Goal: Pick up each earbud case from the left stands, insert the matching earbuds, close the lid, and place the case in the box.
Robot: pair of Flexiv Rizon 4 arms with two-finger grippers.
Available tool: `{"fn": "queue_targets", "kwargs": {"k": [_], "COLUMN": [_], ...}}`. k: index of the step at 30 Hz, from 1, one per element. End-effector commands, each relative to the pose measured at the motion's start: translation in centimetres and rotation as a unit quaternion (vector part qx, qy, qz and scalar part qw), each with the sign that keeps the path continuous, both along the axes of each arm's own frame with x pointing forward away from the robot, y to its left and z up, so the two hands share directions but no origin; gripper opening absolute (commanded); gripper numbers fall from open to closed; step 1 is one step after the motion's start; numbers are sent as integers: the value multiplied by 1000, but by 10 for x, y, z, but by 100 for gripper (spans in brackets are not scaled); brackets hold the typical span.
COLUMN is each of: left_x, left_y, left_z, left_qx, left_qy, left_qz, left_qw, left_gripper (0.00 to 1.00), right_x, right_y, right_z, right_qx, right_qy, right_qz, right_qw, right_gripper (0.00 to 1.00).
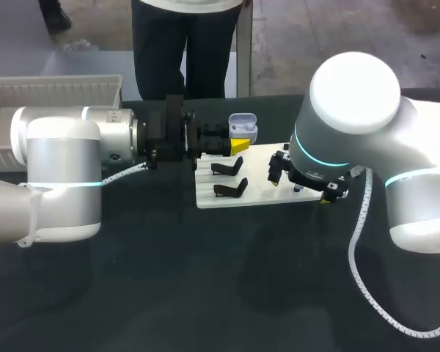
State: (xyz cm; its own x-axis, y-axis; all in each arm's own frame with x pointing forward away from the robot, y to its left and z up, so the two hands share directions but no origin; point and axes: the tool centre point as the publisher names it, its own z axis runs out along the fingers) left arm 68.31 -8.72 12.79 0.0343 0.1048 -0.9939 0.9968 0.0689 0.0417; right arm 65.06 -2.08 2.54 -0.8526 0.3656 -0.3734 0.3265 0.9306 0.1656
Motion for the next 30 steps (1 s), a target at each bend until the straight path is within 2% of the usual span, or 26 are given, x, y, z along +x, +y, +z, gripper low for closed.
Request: {"fn": "queue_targets", "kwargs": {"k": [1, 4, 5, 9, 11, 13, 15, 17, 30], "left_x": [-2, -2, -2, -2, -2, -2, -2, -2, -2], "left_y": [0, 0, 0, 0, 0, 0, 0, 0, 0], "left_z": [-1, -1, -1, -1, -1, -1, -1, -1, -1], "left_qx": [-3, -3, -3, -3, -3, -3, -3, -3, -3], "left_qy": [-3, -3, -3, -3, -3, -3, -3, -3, -3], "left_qz": [4, 4, 4, 4, 4, 4, 4, 4, 4], "left_qw": [1000, 1000, 1000, 1000, 1000, 1000, 1000, 1000, 1000], "left_gripper": [0, 0, 0, 0, 0, 0, 0, 0, 0], "right_x": [2, 1, 1, 0, 0, 0, 2, 2, 3], "right_y": [0, 1, 1, 2, 2, 2, 2, 2, 5], "right_z": [2, 3, 3, 4, 3, 2, 2, 2, 1], "right_qx": [2, 4, 5, 5, 5, 7, 6, 7, 5], "right_qy": [7, 11, 12, 15, 16, 19, 19, 20, 24], "right_qz": [3, 2, 2, 4, 5, 4, 3, 3, 4], "right_qw": [1000, 1000, 1000, 1000, 1000, 1000, 1000, 1000, 1000], "right_gripper": [100, 80, 62, 62, 66, 64, 51, 47, 40]}}
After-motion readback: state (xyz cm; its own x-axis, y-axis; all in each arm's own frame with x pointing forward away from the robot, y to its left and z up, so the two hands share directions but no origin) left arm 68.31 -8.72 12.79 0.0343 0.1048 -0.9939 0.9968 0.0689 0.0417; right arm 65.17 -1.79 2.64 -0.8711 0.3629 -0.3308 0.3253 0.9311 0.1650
